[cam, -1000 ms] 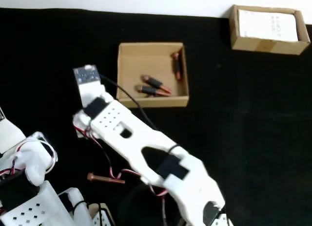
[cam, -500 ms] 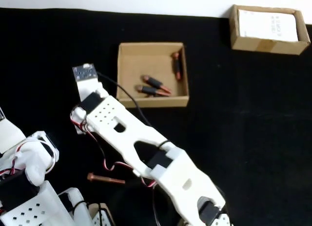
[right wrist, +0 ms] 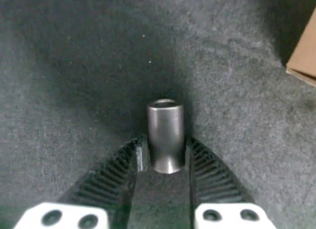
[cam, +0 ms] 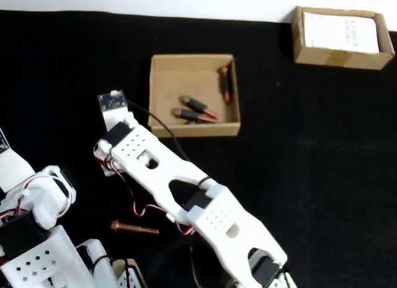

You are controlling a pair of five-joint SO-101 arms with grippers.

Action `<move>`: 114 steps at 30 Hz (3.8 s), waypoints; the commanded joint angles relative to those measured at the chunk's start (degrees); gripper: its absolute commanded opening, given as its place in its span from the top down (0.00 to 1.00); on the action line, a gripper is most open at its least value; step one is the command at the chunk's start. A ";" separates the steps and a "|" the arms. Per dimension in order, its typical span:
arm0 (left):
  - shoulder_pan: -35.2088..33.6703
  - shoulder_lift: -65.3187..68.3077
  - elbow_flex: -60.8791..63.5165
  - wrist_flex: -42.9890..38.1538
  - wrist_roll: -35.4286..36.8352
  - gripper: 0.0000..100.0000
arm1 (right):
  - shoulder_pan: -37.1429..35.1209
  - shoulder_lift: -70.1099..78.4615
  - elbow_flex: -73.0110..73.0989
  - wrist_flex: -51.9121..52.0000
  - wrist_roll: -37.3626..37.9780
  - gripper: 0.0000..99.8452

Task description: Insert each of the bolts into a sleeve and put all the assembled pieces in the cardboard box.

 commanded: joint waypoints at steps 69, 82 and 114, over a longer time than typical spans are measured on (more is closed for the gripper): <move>36.53 76.09 -15.43 18.20 2.02 0.99 | 40.75 -42.77 20.62 9.19 10.11 0.99; 52.35 52.62 4.53 -2.73 10.20 0.99 | 41.10 -42.86 20.79 7.60 9.93 0.99; 49.89 59.30 3.47 -5.19 1.41 0.99 | 42.42 -42.77 20.44 8.04 9.93 0.99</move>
